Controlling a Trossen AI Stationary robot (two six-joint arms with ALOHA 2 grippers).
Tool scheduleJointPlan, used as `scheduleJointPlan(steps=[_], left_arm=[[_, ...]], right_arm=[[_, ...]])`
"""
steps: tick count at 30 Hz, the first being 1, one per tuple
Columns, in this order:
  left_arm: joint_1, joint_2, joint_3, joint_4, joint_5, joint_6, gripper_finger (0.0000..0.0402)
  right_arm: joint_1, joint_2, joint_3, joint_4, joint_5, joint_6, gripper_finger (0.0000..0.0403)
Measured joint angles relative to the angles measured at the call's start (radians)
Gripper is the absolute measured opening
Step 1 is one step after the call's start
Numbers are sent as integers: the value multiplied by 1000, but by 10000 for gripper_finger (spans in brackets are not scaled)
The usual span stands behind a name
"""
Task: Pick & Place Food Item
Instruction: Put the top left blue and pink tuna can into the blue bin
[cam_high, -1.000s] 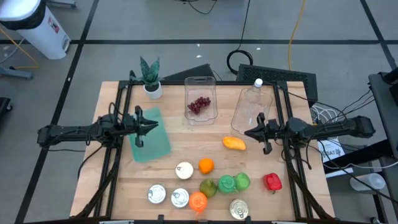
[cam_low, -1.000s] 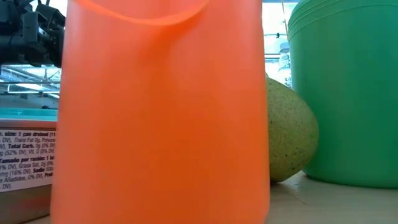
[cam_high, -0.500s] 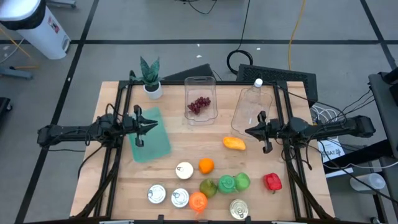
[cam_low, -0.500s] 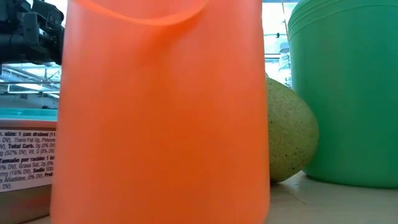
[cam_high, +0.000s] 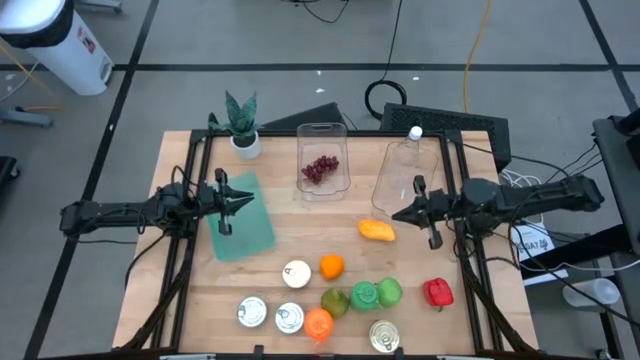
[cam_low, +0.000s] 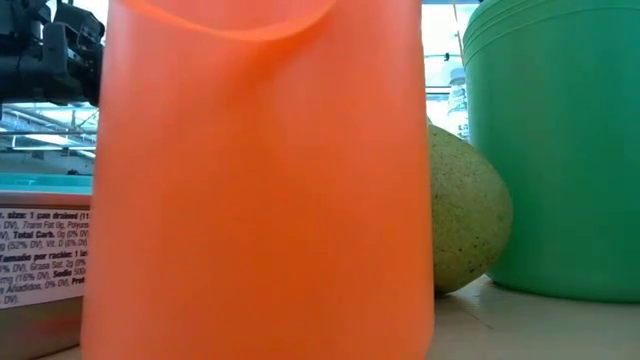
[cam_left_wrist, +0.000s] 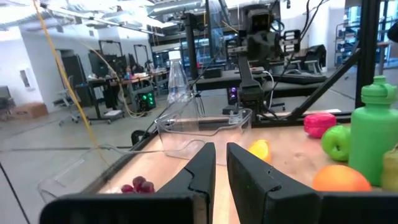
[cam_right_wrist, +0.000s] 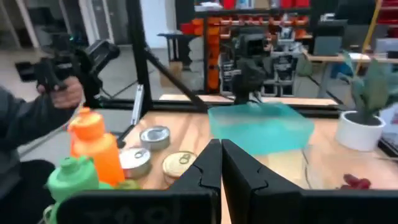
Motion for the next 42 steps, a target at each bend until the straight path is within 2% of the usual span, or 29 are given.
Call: scheduleJointPlan(steps=[11,19,33,37,42], left_arm=[[-2,0,0,22,7,-15,51],[-2,0,0,23,-60,-17,51],[-2,0,0,12,-62,-46,51],[-2,0,0,-2,-62,-52,51],[-2,0,0,-8,-62,-49,51]], right_arm=[[62,133,-1,63,2,-31,1],[69,162,-1,71,1,-31,4],[69,172,-2,72,0,-30,4],[69,172,-46,136,1,-31,4],[69,172,-149,316,0,-32,4]])
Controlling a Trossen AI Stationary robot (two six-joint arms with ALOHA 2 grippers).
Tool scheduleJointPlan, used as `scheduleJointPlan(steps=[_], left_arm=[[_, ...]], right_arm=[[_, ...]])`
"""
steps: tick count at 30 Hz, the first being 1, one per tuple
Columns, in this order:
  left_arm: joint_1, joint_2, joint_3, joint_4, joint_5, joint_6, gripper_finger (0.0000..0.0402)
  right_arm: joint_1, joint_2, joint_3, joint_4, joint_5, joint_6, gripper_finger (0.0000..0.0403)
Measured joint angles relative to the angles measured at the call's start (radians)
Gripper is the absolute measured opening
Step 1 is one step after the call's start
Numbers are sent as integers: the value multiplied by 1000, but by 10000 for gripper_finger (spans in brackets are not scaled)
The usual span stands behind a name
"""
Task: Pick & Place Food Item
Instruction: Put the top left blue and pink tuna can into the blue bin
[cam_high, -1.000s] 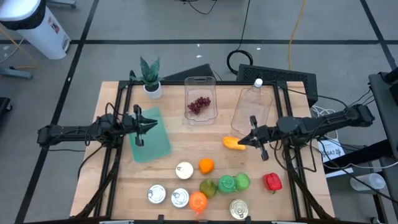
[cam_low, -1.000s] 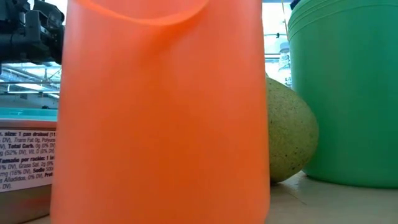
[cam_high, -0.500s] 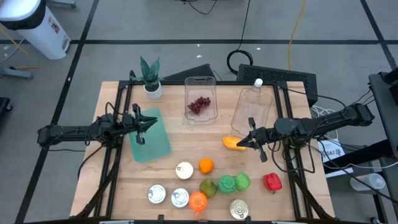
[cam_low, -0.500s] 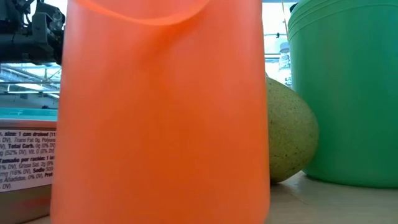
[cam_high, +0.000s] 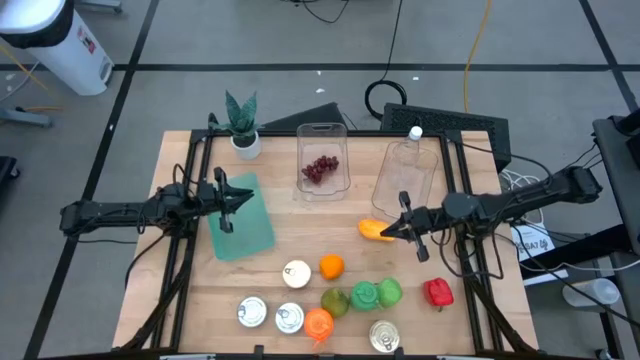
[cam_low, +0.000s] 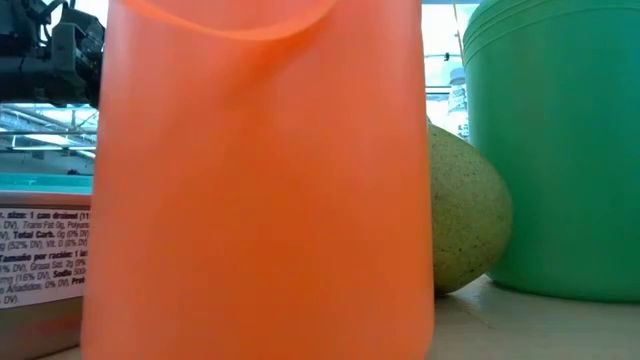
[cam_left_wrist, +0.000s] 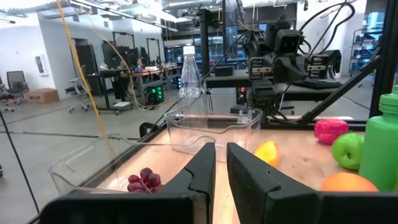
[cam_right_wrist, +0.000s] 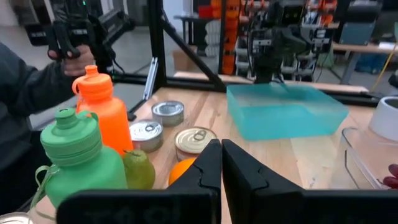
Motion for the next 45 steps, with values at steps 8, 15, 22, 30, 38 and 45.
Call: scheduleJointPlan(steps=[8,15,22,30,38,45], left_arm=[[0,0,0,-2,-1,-21,51],[-10,47,91,-197,-30,-56,51],[-158,309,243,-260,-51,-94,51],[-360,700,465,-333,-66,-175,51],[-468,1038,690,-500,-65,-298,51],[-497,1251,786,-502,-49,-344,51]], right_arm=[[-2,0,-90,179,0,-2,4],[-2,0,-90,184,63,-16,4],[-9,59,-82,183,84,-86,4],[-68,131,27,27,101,-70,1],[-134,157,77,-37,101,-70,1],[-145,157,78,-43,101,-70,1]])
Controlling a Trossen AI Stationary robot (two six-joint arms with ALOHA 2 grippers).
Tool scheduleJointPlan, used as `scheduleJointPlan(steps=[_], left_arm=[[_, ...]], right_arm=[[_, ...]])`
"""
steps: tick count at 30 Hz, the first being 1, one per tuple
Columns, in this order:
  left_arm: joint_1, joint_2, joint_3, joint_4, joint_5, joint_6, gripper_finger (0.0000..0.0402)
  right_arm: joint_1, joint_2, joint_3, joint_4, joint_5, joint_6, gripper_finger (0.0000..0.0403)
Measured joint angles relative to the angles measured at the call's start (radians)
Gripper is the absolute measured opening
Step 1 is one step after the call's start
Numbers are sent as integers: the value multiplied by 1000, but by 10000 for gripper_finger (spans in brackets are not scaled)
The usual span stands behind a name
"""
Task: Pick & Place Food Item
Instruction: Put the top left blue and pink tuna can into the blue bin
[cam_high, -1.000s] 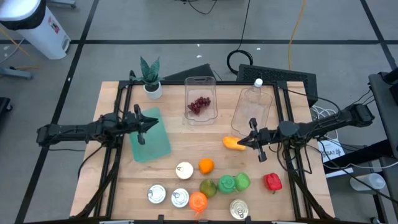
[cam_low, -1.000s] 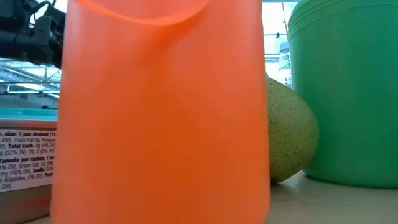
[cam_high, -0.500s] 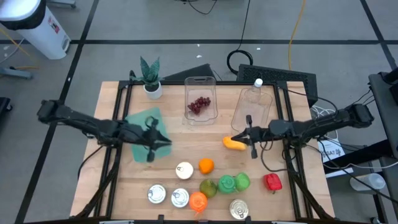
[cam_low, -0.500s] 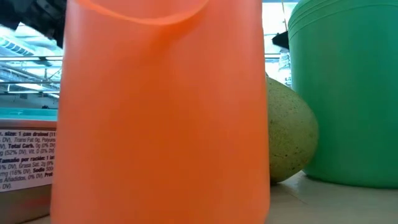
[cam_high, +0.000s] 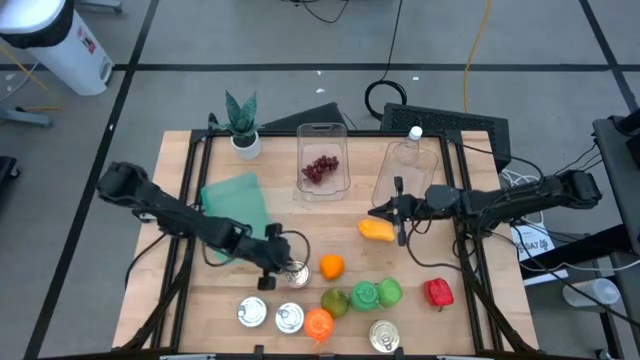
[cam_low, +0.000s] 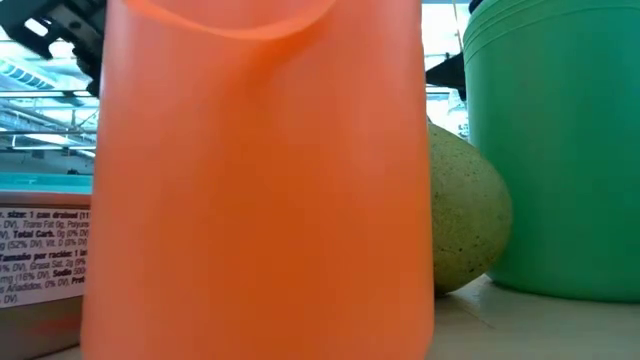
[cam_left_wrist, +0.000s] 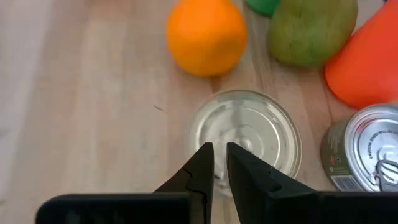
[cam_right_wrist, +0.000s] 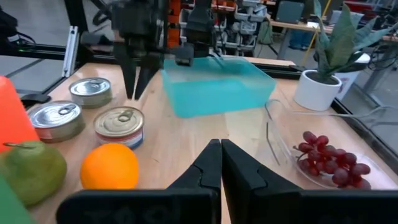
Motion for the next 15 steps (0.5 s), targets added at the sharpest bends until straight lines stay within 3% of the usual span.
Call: scheduleJointPlan(steps=[5,15], left_arm=[[0,82,37,-1,41,5,51],[69,146,47,-55,24,-61,51]], right_arm=[[5,0,0,14,0,-4,1],[6,0,0,15,0,-7,2]])
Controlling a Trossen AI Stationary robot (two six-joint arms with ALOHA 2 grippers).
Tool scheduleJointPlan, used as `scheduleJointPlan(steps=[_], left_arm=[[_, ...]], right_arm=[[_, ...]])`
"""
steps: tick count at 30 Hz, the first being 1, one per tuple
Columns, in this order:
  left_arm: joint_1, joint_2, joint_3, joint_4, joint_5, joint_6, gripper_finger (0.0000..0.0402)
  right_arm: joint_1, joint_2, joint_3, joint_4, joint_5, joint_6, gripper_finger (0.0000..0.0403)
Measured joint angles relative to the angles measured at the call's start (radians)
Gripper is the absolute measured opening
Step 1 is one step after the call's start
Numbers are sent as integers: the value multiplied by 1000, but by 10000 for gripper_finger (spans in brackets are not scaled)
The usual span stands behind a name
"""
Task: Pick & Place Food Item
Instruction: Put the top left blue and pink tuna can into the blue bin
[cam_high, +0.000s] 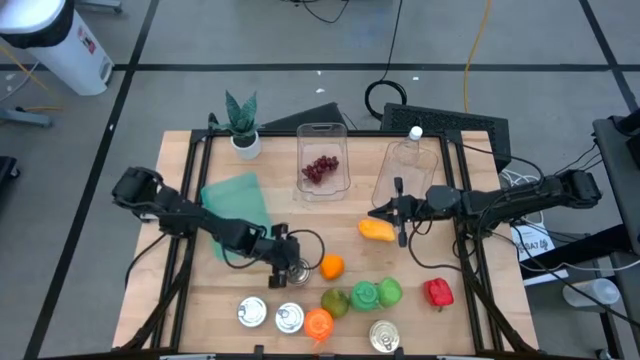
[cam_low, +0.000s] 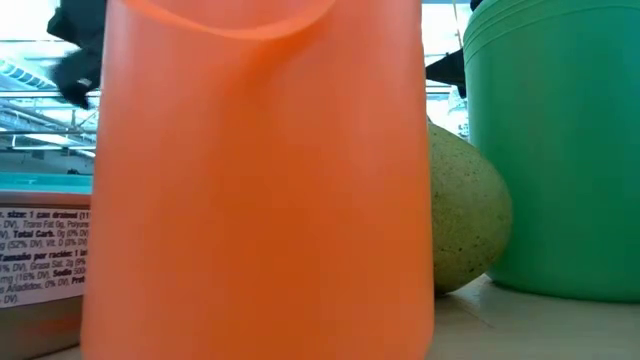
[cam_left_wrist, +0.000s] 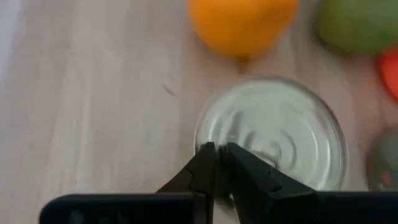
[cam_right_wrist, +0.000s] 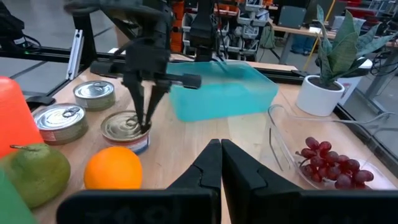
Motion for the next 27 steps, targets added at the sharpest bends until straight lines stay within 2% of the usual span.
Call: scheduleJointPlan(steps=[8,13,21,27], left_arm=[[61,15,-1,-22,-131,-10,51],[103,15,-1,-62,-139,-10,51],[134,15,-2,-166,-215,-61,51],[132,0,-5,-121,-217,-9,51]], right_arm=[[0,0,0,-1,-2,33,2],[0,16,0,3,-3,34,1],[0,91,-1,43,-3,35,1],[0,164,-1,152,-4,60,1]])
